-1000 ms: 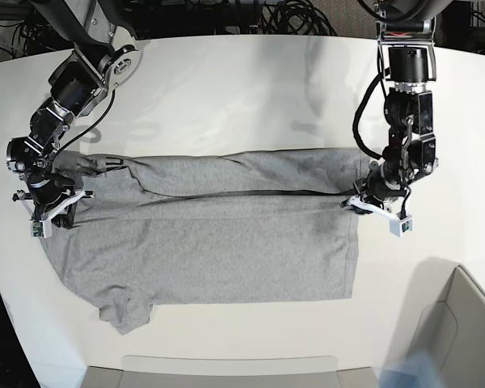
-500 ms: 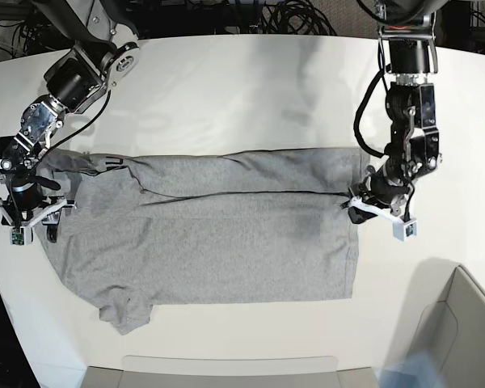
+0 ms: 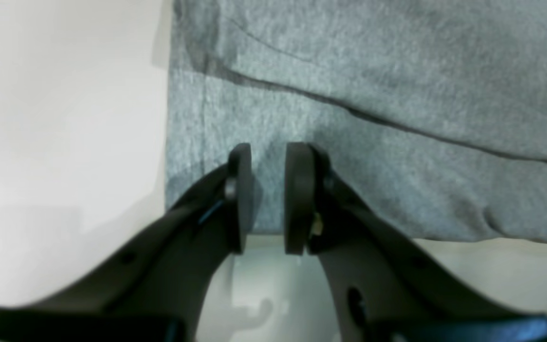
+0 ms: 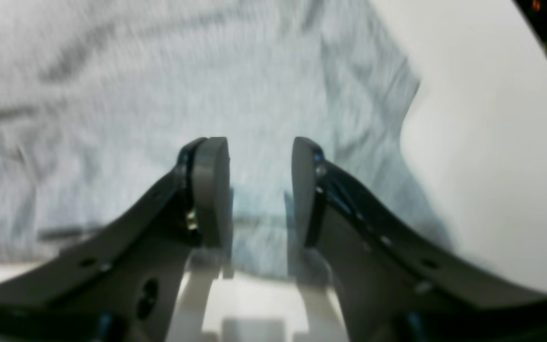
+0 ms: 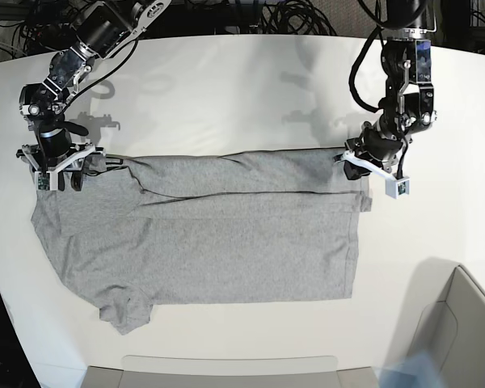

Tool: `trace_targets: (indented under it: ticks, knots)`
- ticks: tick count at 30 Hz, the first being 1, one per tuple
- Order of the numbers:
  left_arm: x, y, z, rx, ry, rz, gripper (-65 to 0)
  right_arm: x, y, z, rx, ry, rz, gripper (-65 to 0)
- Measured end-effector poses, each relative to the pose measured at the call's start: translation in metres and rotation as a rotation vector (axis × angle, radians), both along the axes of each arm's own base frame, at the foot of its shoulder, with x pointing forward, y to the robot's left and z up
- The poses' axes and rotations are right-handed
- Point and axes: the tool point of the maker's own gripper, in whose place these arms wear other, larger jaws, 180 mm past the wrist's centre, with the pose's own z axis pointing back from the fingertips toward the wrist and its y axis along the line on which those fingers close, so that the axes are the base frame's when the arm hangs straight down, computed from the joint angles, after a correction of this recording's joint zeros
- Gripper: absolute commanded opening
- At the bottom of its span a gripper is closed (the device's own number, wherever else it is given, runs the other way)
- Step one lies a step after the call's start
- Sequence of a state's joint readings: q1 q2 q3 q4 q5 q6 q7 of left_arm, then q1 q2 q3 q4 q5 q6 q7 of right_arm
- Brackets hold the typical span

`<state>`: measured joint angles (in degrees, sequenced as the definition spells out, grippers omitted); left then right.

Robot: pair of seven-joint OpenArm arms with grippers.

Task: Fold the T-shirt properly
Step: 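Release the folded edge and regrasp the shirt with both grippers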

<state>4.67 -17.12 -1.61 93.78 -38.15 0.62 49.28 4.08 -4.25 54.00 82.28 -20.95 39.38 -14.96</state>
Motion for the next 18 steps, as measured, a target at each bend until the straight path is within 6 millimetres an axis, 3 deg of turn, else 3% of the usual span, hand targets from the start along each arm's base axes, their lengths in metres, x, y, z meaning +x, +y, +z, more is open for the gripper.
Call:
trace_targets:
  ticks: [2,7,9,13,18]
  knots:
    - [-0.004,0.000,-0.004,-0.001,0.012,0.000,-54.5,-0.009,-0.004,-0.011,0.031,0.022,-0.035,-46.2]
    - [-0.009,-0.034,-0.019,-0.008,0.052,-0.101,-55.1,-0.015,-0.050,-0.010,0.022,0.020,-0.134,-46.3]
    - [-0.013,-0.039,-0.033,-0.026,0.070,-0.094,-55.1,-0.018,-0.060,-0.024,0.019,0.070,-0.130,-46.3]
    - [-0.007,-0.024,-0.046,-0.035,0.048,-0.045,-55.1,-0.021,-0.063,-0.042,0.067,0.091,-0.127,-46.3]
    - [0.002,0.003,-0.061,-0.014,0.053,-0.012,-55.1,-0.018,-0.093,-0.042,0.061,0.110,-0.136,-46.3]
